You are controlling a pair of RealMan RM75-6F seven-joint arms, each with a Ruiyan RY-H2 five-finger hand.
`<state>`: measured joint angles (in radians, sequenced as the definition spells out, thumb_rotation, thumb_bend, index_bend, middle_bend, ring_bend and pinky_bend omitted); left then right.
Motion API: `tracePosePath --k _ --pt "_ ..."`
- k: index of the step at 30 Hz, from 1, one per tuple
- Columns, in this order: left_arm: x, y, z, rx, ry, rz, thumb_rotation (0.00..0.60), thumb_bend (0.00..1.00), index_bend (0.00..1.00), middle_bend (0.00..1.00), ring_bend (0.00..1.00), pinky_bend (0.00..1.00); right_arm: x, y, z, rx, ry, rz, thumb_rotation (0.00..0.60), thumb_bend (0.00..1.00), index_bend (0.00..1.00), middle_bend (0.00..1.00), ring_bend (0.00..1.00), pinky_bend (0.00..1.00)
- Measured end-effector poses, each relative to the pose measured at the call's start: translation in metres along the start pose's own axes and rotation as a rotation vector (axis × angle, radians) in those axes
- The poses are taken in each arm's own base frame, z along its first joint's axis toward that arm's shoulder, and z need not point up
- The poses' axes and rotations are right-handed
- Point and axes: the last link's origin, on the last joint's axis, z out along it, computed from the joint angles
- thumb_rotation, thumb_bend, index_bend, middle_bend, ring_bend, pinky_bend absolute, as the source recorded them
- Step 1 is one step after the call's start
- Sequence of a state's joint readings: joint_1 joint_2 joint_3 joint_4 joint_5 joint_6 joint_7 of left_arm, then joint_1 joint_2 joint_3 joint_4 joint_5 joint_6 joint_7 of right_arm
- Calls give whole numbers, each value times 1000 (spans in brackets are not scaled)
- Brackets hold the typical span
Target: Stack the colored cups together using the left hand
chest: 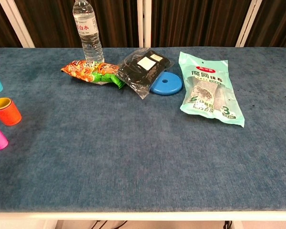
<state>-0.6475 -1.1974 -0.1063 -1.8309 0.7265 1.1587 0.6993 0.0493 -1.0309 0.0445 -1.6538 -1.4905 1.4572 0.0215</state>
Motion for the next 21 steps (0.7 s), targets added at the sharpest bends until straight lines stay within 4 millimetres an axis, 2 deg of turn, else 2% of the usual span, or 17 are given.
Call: tracePosePath --k 21 --pt "-24 -5 4 -15 -72 -75 600 271 528 528 580 355 -5 -5 2 5 -14 -9 600 327 0 0 0 0"
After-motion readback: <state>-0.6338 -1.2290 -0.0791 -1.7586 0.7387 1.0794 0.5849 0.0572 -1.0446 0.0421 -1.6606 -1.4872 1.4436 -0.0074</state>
